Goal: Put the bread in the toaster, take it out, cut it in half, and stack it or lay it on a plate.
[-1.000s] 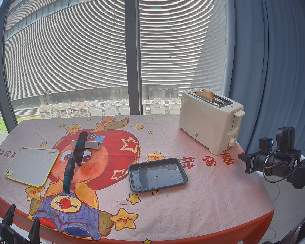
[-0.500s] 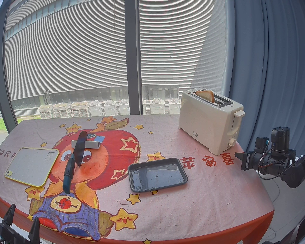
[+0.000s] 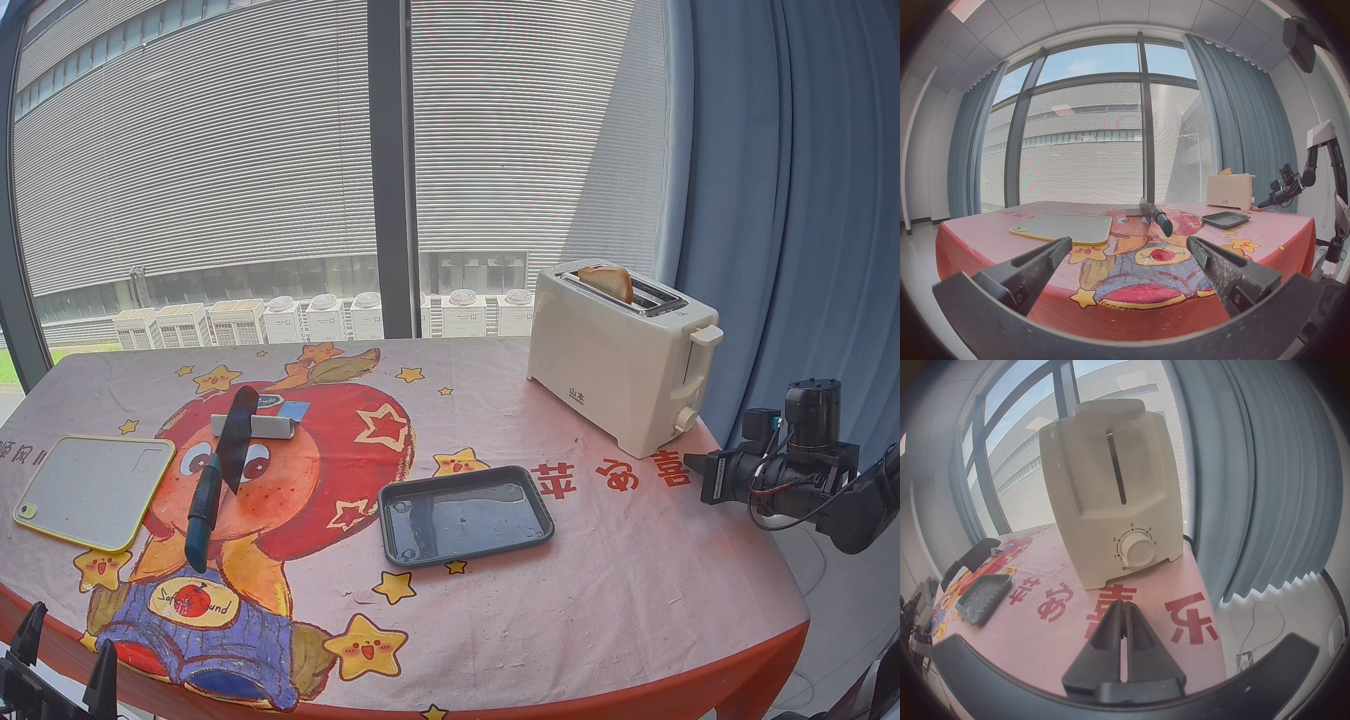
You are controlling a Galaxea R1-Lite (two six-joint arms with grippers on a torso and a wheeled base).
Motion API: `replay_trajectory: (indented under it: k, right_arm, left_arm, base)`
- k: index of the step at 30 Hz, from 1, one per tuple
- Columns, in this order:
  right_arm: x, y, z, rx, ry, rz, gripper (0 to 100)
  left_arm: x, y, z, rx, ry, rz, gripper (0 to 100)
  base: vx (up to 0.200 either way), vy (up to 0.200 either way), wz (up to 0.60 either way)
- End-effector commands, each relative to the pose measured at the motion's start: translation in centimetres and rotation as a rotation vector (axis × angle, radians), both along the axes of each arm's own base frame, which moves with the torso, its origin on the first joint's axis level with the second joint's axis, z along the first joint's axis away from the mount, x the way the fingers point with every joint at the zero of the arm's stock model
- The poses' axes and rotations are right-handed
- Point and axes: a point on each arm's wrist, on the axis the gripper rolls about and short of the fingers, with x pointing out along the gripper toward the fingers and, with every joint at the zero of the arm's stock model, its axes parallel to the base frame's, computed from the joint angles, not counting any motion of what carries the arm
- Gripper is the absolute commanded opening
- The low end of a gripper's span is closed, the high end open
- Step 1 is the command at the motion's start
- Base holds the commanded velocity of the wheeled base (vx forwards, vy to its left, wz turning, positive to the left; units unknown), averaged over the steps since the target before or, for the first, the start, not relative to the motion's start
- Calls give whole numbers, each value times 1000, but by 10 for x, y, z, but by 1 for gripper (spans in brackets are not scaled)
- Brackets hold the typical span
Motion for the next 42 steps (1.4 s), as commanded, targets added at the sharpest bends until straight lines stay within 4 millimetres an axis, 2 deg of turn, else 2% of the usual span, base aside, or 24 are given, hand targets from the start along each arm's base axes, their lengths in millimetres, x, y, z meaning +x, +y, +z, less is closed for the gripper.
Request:
replay_trajectory:
  k: [1,9,21,42]
  right_arm:
    - [3,0,-7,-2,13,-1,0]
    - [10,1,-16,-1,8,-4,0]
    - [16,2,-16,34,-10,-17,0]
    - [19,2,-5,53,-54,-31,0]
  left_arm:
    - [0,0,-5,-1,1,2,100]
    - [0,0,-5,0,1,0,100]
    - [0,0,-5,0,1,0,100]
    - [0,0,-5,0,1,0,100]
  base:
    - [0,0,0]
    - [0,0,0]
    - [0,0,0]
    - [0,0,0]
